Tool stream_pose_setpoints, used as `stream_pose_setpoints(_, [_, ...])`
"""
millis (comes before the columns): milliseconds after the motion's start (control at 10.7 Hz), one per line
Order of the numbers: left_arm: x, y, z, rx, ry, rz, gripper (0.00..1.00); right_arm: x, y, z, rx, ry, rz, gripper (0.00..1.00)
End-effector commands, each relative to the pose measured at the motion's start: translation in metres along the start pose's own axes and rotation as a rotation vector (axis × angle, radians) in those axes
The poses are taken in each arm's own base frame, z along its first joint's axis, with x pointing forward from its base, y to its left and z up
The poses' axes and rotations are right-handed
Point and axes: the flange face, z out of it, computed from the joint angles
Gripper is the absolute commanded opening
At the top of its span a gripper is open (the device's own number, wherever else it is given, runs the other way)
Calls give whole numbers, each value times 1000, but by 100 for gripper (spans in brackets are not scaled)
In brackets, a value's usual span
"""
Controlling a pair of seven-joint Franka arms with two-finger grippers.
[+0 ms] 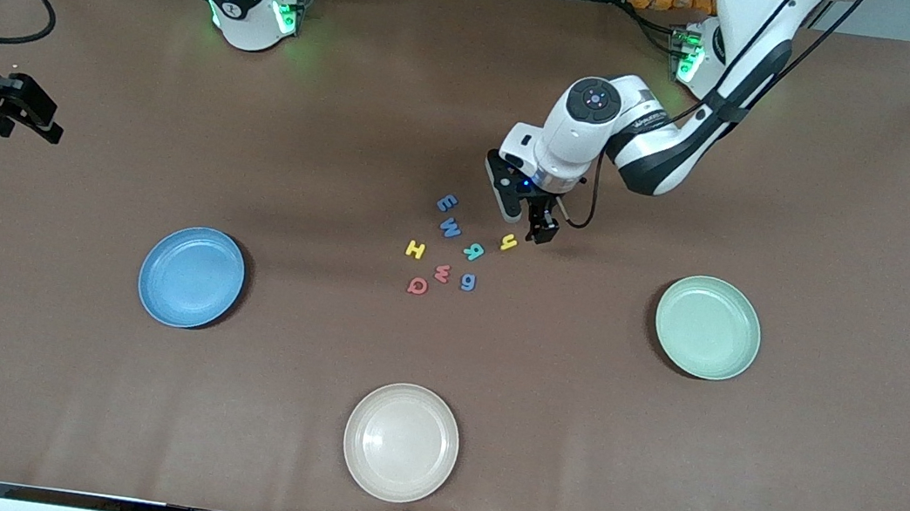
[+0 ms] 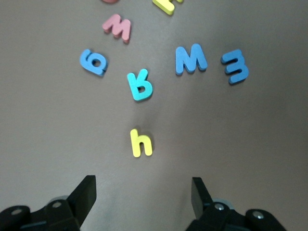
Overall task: Sort uppercase to blue plate, lowercase to green plate
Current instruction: 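Move the left gripper over the pile of foam letters, then lower the left gripper and grasp the yellow lowercase h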
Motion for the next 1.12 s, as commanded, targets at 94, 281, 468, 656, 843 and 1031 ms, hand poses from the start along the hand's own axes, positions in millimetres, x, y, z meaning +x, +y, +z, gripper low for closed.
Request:
stream_pose_setpoints(94, [-3, -1, 19, 10, -5, 36, 85, -4, -6, -7, 21, 3, -8, 55])
stream_pose_setpoints(281, [-6, -5, 38, 18, 17, 45, 84, -2, -12, -3, 20, -4, -12, 54])
stream_pose_setpoints(468, [-5, -11, 45, 16, 20, 34, 84, 1, -15, 3, 19, -12, -19, 50])
stream_pose_setpoints(656, [3, -9, 47, 20, 26, 41, 83, 3, -21, 7, 19, -11, -25, 47])
stream_pose_setpoints(843, [11, -10, 54, 24, 27, 37, 82, 5, -25, 9, 17, -15, -15, 47])
stream_pose_setpoints(1031, [13, -12, 62, 26, 21, 29, 81, 5, -31, 8, 18, -12, -14, 46])
